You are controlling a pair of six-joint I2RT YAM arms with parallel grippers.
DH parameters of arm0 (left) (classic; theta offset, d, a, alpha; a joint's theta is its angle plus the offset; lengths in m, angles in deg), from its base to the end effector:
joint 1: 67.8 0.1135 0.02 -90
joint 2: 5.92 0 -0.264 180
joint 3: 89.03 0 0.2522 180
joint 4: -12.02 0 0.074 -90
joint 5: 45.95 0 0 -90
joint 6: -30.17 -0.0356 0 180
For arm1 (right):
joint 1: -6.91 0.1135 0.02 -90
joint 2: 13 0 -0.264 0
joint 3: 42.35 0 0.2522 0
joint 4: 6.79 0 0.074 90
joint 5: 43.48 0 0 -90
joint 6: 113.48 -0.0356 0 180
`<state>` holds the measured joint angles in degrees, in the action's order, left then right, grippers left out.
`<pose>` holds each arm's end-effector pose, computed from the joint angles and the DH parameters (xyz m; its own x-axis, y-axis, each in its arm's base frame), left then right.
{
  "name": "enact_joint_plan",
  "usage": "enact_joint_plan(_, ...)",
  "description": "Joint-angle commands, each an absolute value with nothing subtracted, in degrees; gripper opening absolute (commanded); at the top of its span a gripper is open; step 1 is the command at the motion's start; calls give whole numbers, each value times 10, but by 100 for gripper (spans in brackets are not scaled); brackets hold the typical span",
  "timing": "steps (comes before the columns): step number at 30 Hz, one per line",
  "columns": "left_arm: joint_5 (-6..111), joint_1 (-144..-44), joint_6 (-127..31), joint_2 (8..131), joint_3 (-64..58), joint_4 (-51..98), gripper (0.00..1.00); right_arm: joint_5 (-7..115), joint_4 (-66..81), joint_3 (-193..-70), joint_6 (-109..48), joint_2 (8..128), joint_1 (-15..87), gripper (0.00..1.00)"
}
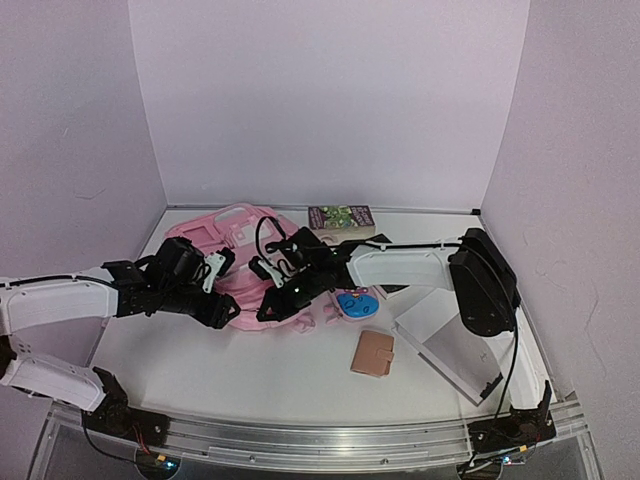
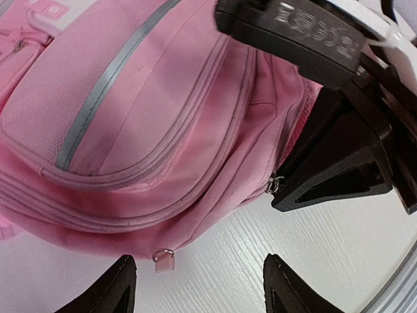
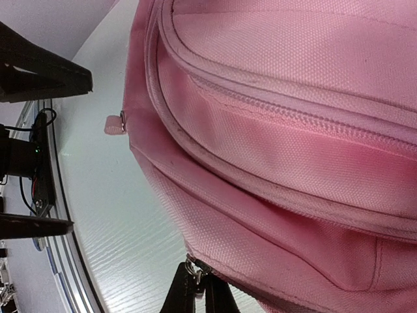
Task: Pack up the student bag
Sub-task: Unzip the student bag at the center of the board.
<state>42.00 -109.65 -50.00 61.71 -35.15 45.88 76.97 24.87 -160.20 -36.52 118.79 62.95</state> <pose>0.1784 -0.1581 0.2168 -0.6528 0.3557 -0.6688 0.5453 0.8335 -0.0891 0.2721 0.4364 0.1748 -0.5948 -0.5350 -0.5999 -0.7995 0.3163 0.5106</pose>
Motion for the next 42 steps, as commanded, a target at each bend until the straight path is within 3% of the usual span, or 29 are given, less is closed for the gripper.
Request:
enact_joint_plan(1,413,-1104,-593,630,-337,406,66,813,242,-1618,-384,1181,624,0)
enact_joint_plan(17,428,-1114,-700,752,-282,430,54,827,243,-1626,-401,1179,624,0)
enact_joint_plan(28,310,-1114,-657,712,-268,536,1,825,247,-1589,-395,1153,602,0)
enact_joint_plan(39,225,-1102,-650,547,-274,662,0,787,285,-1508,-317,1106,543,0)
enact_joint_plan(42,247,-1099,-659,510,-272,654,9,812,287,-1521,-319,1114,544,0)
